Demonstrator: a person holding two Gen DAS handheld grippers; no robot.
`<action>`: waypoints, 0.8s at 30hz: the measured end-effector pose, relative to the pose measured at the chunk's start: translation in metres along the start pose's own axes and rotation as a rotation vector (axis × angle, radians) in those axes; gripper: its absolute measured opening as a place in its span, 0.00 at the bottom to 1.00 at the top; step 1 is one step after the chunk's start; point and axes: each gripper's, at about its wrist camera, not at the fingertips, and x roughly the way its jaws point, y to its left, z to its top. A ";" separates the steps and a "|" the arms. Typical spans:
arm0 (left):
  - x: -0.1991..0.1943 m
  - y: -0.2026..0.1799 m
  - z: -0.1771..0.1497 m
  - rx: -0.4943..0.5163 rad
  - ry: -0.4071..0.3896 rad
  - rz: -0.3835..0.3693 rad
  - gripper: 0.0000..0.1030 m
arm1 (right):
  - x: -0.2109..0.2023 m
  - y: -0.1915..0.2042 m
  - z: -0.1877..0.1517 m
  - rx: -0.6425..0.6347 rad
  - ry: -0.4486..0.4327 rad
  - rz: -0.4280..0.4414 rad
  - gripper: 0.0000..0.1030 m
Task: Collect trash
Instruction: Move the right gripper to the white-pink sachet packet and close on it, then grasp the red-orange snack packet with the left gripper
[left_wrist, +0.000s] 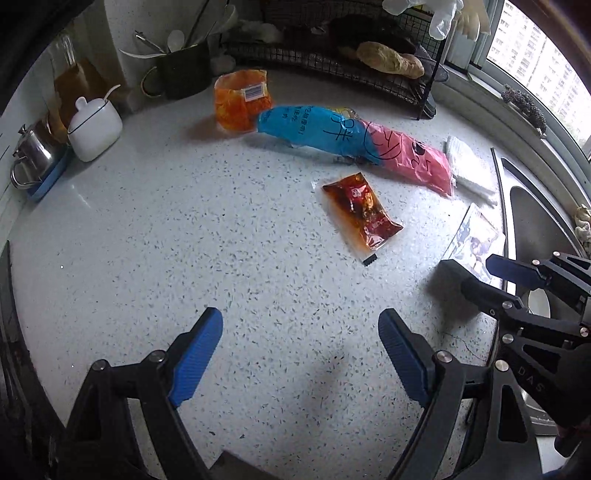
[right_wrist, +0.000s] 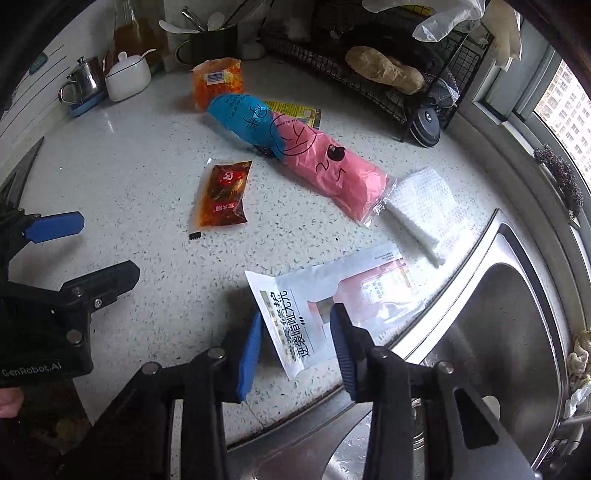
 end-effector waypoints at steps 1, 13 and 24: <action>0.001 0.000 0.001 0.000 0.001 -0.001 0.82 | 0.000 -0.001 -0.001 0.001 0.002 0.008 0.23; 0.008 -0.013 0.029 -0.019 0.032 -0.022 0.82 | -0.005 -0.017 0.004 0.101 -0.017 0.077 0.03; 0.026 -0.022 0.064 -0.040 0.036 -0.022 0.82 | -0.005 -0.040 0.020 0.211 -0.035 0.125 0.03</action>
